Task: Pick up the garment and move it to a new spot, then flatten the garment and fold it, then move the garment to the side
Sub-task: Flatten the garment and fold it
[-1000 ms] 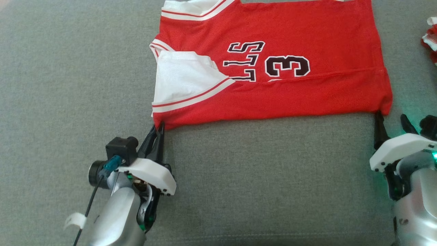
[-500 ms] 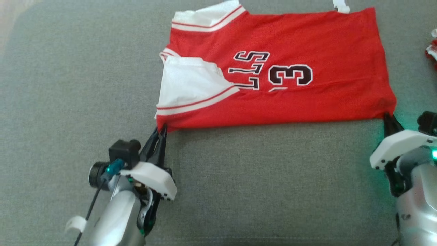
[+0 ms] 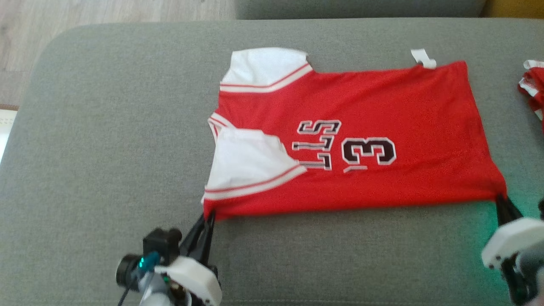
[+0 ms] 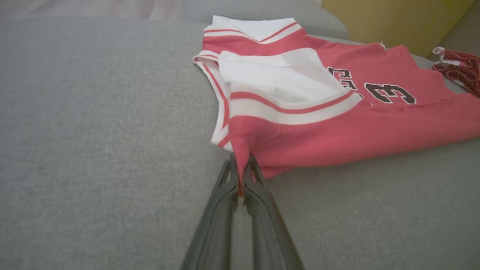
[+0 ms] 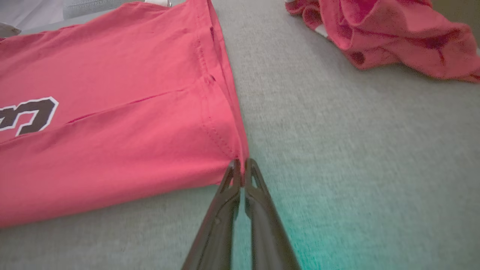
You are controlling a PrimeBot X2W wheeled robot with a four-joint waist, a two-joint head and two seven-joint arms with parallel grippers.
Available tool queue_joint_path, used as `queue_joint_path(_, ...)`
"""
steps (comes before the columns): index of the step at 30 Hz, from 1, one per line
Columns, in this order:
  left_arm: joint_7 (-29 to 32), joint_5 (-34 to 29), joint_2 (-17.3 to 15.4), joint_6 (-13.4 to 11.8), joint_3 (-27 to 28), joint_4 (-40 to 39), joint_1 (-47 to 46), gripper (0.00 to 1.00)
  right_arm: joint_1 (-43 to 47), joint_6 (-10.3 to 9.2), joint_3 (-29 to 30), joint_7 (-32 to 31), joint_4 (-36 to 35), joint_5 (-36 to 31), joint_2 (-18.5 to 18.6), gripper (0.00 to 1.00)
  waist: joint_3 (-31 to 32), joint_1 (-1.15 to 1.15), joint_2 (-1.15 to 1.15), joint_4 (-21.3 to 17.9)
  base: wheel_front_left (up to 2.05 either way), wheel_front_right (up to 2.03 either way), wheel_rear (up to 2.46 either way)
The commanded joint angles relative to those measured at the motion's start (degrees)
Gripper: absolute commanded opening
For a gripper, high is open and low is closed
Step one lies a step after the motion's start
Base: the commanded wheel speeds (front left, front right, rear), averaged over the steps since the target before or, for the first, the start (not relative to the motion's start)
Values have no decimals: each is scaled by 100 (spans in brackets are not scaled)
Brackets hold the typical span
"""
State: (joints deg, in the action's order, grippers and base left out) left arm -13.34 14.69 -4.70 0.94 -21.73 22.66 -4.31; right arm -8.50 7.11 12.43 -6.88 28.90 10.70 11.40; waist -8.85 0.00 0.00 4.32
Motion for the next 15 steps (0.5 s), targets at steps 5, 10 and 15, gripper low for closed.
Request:
queue_joint_path(5,74,-45,-199,-164,97,-489,360,0,679,37,239,-372,-979,8,-116,0,57,0,0,26,0,0,0)
queue_joint_path(10,219,-99,-300,-238,14,-757,607,0,1108,37,466,-641,-1579,-83,-336,0,46,0,0,59,0,0,0)
queue_joint_path(15,337,-125,-357,-292,-26,-922,696,0,1296,37,545,-842,-1898,-115,-468,0,11,0,0,68,0,0,0)
